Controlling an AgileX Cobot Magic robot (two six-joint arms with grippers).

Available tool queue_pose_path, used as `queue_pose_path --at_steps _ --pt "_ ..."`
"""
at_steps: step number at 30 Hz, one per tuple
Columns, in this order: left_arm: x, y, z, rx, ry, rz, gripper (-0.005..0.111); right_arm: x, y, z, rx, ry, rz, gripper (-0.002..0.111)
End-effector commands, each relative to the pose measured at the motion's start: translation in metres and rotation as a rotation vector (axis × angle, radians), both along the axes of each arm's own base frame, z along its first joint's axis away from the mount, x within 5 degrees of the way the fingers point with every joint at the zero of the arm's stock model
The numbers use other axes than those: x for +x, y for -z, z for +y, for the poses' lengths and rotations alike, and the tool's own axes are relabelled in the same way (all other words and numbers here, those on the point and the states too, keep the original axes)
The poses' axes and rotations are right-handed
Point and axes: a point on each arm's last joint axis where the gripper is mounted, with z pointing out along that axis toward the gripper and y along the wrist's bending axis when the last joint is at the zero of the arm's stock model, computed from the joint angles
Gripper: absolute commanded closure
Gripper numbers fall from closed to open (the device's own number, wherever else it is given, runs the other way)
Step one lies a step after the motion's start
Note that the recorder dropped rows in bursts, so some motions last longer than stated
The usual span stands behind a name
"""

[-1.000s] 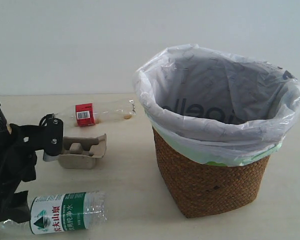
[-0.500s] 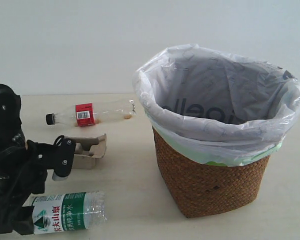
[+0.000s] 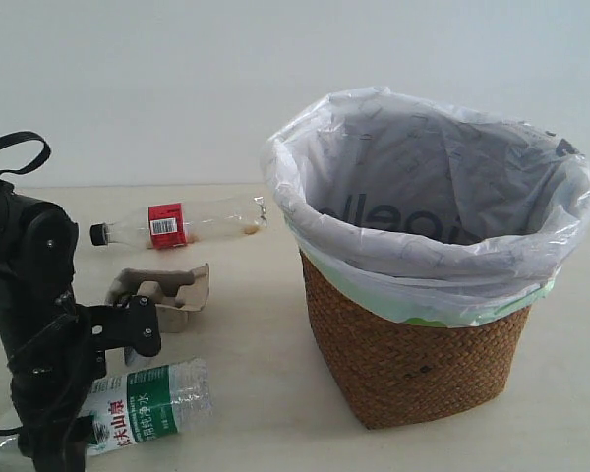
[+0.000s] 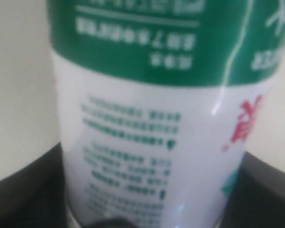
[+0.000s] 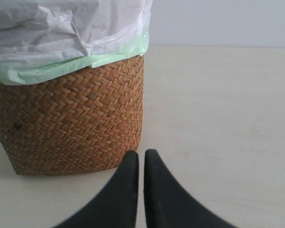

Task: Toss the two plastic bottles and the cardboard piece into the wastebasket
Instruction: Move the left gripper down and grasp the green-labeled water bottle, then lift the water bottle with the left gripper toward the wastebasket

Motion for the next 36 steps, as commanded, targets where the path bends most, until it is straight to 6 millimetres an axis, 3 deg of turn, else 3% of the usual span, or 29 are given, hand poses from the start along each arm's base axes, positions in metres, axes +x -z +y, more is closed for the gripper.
queue_pose_path --at_steps 1,4,8,17,23,28,31,34,36 --pt "-0.006 0.018 0.002 0.047 -0.114 0.061 0.102 0.000 -0.001 0.000 -0.003 0.001 -0.019 0.108" --pt "-0.010 0.015 0.003 0.082 -0.129 0.123 0.103 0.000 -0.001 0.000 -0.003 0.001 -0.019 0.108" --pt "-0.007 -0.005 0.002 0.081 -0.202 0.087 0.103 0.000 -0.001 0.000 -0.003 0.001 -0.019 0.108" --pt "-0.011 -0.091 0.015 -0.056 -0.328 -0.198 0.103 0.000 -0.001 0.000 -0.003 0.001 -0.019 0.108" --pt "-0.023 -0.163 0.041 -0.255 -0.504 -0.508 0.103 0.000 -0.001 0.000 -0.003 0.001 -0.019 0.108" --pt "-0.036 -0.229 0.074 -0.484 -0.698 -0.913 0.103 0.000 -0.001 0.000 -0.003 0.001 -0.019 0.108" --pt "-0.042 -0.251 0.101 -0.568 -0.928 -1.073 0.103 0.000 -0.001 0.000 -0.003 0.001 -0.019 0.108" --pt "-0.041 -0.254 0.123 -0.663 -1.213 -1.090 0.103 0.000 -0.001 0.000 -0.003 0.001 -0.019 0.108" --pt "-0.036 -0.250 0.126 -0.698 -1.283 -1.061 0.103 0.000 -0.001 0.000 -0.003 0.001 -0.019 0.108"
